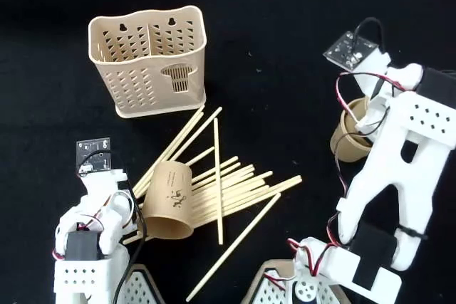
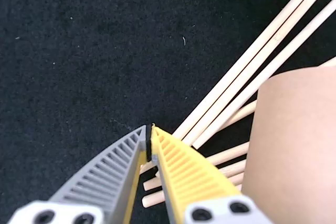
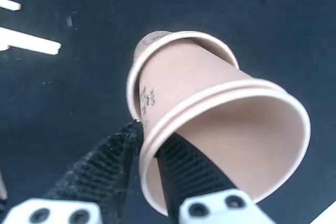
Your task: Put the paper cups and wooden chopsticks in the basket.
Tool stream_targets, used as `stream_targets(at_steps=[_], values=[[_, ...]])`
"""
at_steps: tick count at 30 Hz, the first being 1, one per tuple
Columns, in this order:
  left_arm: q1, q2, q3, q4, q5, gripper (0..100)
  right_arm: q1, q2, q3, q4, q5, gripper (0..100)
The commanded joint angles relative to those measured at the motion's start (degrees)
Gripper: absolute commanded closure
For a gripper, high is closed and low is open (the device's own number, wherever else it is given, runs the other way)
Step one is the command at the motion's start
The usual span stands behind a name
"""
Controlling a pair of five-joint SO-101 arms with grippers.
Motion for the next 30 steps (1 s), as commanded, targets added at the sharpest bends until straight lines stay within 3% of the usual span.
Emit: stream_targets(at_steps=[1, 4, 10, 15, 19, 22, 30], values=[[0.22, -0.26, 0.92, 0.26, -0.09, 97, 0.79, 0.22, 2.59, -4.22, 0.62, 98.6], [0.22, -0.26, 0.92, 0.26, -0.09, 97, -0.09, 0.22, 3.91, -3.96, 0.62, 96.7], [0.22, -0.26, 0.92, 0.26, -0.09, 97, -0.09, -1.98, 2.24, -3.52, 0.53, 82.7], [0.22, -0.26, 0.92, 0.26, -0.09, 97, -1.67, -8.13, 1.89, -3.16, 0.00, 84.2], [0.22, -0.26, 0.92, 0.26, -0.09, 97, -2.46, -13.14, 2.33, -3.78, -5.36, 85.7], [0.22, -0.26, 0.92, 0.26, -0.09, 97, -4.57, -14.37, 2.59, -3.08, -8.79, 97.9], [0.40, -0.26, 0.92, 0.26, -0.09, 97, -19.78, -22.73, 9.71, 0.00, -22.68, 95.9]])
